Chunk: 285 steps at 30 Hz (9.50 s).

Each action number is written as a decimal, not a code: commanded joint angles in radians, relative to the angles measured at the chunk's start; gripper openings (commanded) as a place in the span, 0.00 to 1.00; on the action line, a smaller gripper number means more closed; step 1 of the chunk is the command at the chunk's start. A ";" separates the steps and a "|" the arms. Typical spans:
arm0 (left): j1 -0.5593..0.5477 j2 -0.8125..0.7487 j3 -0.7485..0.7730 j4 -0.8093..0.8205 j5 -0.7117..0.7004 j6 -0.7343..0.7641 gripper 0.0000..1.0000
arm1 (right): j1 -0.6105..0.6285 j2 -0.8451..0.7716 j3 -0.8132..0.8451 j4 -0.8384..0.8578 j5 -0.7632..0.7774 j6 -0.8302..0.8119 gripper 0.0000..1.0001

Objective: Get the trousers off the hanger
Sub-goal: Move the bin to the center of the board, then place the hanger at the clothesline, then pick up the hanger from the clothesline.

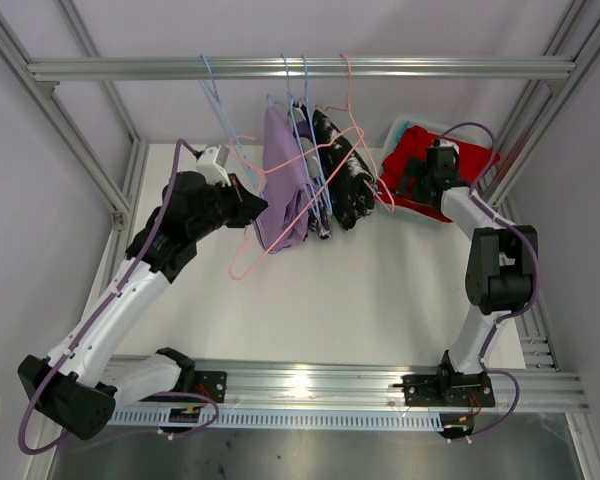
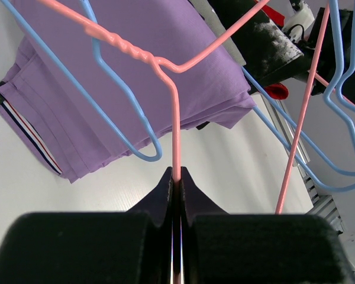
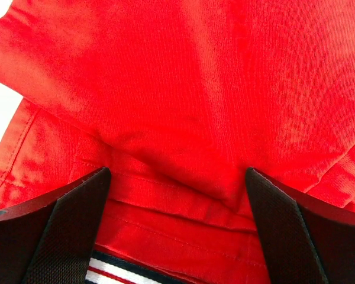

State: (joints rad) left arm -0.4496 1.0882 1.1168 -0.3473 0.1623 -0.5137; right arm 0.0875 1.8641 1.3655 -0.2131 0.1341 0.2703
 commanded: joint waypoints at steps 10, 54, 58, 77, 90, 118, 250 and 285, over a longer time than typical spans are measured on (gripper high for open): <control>-0.009 -0.014 0.038 0.028 0.003 0.021 0.00 | -0.005 -0.014 0.354 -0.252 -0.004 0.037 0.99; -0.011 -0.024 0.040 0.033 0.045 0.009 0.00 | -0.066 0.299 0.193 -0.302 -0.068 0.029 0.99; -0.011 -0.027 0.040 0.033 0.045 0.009 0.00 | -0.063 0.215 0.092 -0.289 -0.073 0.073 1.00; -0.011 -0.048 0.051 0.025 0.026 0.035 0.00 | -0.040 -0.014 0.360 -0.483 -0.079 0.101 0.99; -0.046 -0.162 0.080 -0.028 -0.156 0.141 0.00 | -0.043 -0.290 0.127 -0.402 -0.257 0.101 1.00; -0.052 -0.370 -0.109 -0.139 -0.172 0.115 0.02 | -0.048 -0.483 -0.192 -0.252 -0.338 0.058 0.99; 0.319 0.229 0.540 -0.036 0.074 -0.009 0.00 | 0.004 -0.447 -0.276 -0.178 -0.375 0.027 0.99; 0.115 0.070 0.377 -0.015 0.164 0.087 0.77 | 0.020 -0.456 -0.292 -0.170 -0.419 0.023 0.99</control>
State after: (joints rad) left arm -0.3271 1.1961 1.4559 -0.4171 0.2642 -0.4114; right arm 0.0994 1.4326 1.0775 -0.4129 -0.2611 0.3122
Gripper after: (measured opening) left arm 0.756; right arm 0.993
